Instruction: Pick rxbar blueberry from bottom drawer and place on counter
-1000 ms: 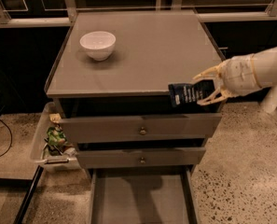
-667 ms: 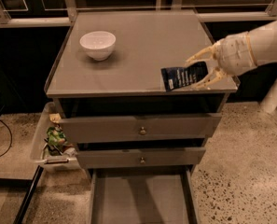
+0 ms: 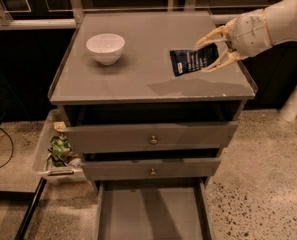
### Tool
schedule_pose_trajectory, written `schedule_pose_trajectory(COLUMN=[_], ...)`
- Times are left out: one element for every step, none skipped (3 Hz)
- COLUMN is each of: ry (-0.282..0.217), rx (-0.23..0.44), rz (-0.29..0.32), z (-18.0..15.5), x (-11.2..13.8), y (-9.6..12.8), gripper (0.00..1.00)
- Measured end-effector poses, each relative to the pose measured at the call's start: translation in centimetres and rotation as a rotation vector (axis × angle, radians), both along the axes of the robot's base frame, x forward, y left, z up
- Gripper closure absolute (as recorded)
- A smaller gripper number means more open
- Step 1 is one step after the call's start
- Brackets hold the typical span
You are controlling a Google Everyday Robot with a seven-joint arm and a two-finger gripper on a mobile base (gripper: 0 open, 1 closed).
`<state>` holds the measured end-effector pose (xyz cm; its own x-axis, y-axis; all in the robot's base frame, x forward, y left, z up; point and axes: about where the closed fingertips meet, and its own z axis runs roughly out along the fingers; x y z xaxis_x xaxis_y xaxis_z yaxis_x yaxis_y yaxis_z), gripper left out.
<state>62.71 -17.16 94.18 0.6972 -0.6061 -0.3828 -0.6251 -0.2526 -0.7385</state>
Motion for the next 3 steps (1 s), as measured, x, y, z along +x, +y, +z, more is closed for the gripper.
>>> schedule_pose_trajectory(ry=[0.0, -0.044, -0.055], rx=[0.0, 0.06, 0.162], rz=[-0.001, -0.022, -0.044], z=[0.0, 0.7, 1.1], x=[0.0, 2.5, 6.4], y=[0.0, -0.2, 0.4], gripper=[1.0, 1.0, 1.0])
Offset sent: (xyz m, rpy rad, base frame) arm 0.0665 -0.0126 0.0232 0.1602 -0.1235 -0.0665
